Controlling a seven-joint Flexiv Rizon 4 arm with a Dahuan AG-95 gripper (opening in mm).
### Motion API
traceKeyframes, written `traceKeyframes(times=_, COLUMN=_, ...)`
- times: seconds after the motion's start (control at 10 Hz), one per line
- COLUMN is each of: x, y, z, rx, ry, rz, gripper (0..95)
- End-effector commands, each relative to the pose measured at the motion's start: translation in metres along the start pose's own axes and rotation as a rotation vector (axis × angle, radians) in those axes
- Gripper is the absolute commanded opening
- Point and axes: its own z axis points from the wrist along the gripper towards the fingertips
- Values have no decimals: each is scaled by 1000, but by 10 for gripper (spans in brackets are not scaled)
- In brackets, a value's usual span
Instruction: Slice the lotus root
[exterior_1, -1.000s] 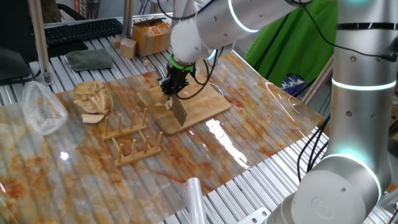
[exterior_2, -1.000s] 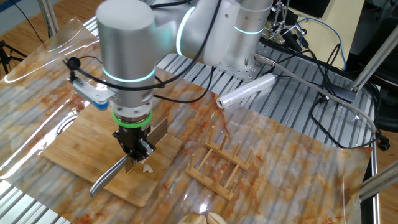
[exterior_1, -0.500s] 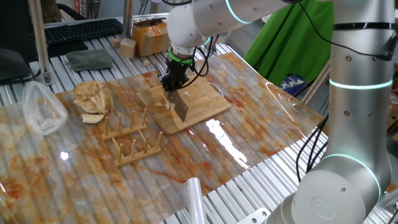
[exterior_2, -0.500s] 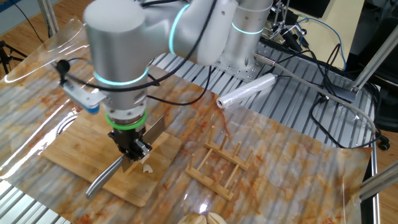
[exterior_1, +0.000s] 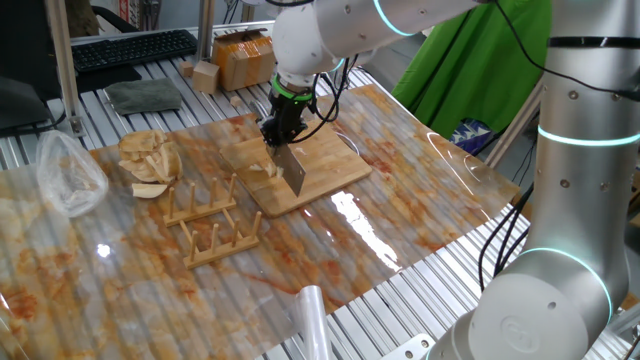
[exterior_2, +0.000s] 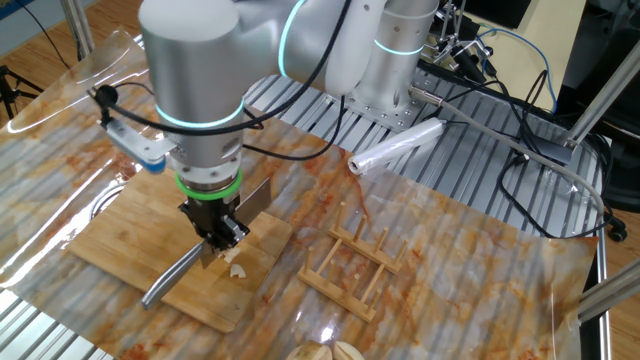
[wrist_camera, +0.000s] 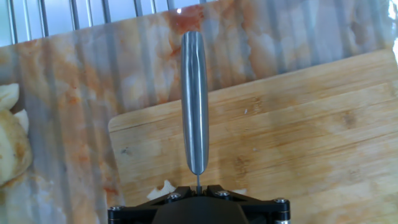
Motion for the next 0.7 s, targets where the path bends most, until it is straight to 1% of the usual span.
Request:
traceKeyframes(times=0.1, x=1, y=-3, z=-5, rx=2, ry=4, rz=-1, gripper=0)
traceKeyframes(times=0.3, x=1, y=-5, z=-7, rx=5, ry=3, rz=-6, gripper=0)
traceKeyframes(times=0.5, x=1, y=-6, z=-7, rx=14, ry=1, rz=-13, gripper=0)
traceKeyframes(times=0.7, x=-1, y=-9, z=-6, rx=14, ry=-4, rz=-21, gripper=0)
